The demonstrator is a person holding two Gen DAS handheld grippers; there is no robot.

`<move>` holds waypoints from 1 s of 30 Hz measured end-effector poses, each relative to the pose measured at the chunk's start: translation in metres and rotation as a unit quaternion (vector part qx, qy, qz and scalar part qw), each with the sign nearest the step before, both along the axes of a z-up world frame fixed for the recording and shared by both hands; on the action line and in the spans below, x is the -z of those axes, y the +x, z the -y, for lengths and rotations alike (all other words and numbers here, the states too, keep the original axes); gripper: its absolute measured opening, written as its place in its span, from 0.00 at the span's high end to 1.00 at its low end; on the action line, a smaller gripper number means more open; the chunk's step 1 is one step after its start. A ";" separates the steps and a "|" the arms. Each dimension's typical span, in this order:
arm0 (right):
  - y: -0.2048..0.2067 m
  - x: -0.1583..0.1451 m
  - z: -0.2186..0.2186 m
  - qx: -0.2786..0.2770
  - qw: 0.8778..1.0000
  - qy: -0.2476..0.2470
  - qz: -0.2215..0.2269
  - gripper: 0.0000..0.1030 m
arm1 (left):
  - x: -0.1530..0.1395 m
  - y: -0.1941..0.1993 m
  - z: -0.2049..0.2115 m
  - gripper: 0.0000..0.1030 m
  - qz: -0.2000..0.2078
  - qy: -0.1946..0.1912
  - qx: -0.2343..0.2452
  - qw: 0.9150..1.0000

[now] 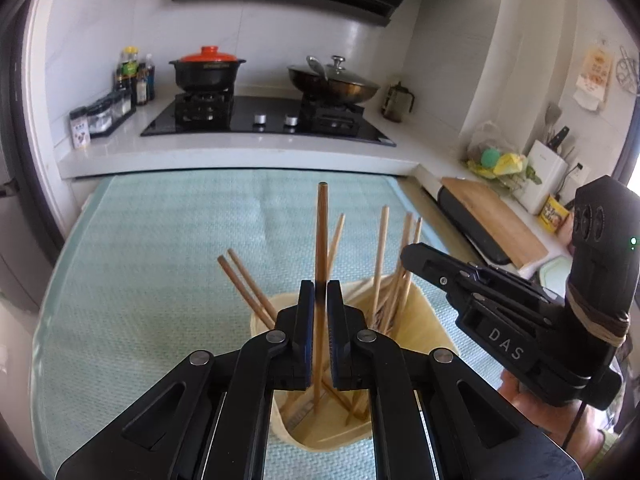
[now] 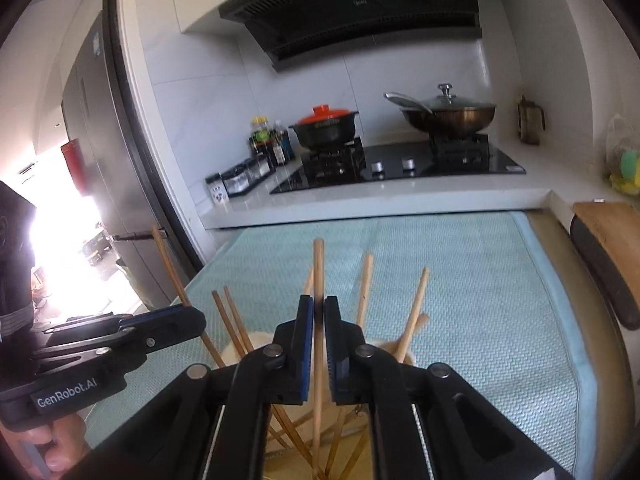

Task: Organize utensils

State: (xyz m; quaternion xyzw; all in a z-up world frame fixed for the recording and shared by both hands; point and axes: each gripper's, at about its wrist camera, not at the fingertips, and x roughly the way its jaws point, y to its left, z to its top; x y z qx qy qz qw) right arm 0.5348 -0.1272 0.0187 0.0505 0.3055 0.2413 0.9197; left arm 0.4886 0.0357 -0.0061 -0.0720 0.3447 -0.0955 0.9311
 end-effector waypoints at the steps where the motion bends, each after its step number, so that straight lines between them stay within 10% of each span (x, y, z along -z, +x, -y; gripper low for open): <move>1: 0.001 0.003 0.002 0.003 1.000 -0.002 -0.006 0.93 | 0.002 -0.002 -0.001 0.87 -0.001 0.003 0.001 1.000; 4: -0.006 -0.002 0.009 0.016 1.000 -0.007 -0.001 0.79 | -0.003 -0.018 -0.002 0.43 0.013 0.017 -0.002 1.000; 6: -0.018 -0.016 0.016 0.026 1.000 -0.008 0.013 0.45 | -0.012 -0.037 -0.004 0.23 0.037 0.030 -0.006 0.999; 9: -0.048 -0.042 0.022 0.027 0.999 -0.010 0.043 0.42 | -0.024 -0.076 -0.003 0.04 0.065 0.060 -0.015 0.996; 18: -0.172 -0.076 0.036 0.045 0.995 -0.044 0.073 0.16 | -0.030 -0.208 0.000 0.00 0.145 0.128 -0.121 0.974; 30: -0.296 -0.034 0.024 0.052 0.991 -0.108 0.060 0.13 | -0.011 -0.284 -0.002 0.00 0.084 0.116 -0.155 0.977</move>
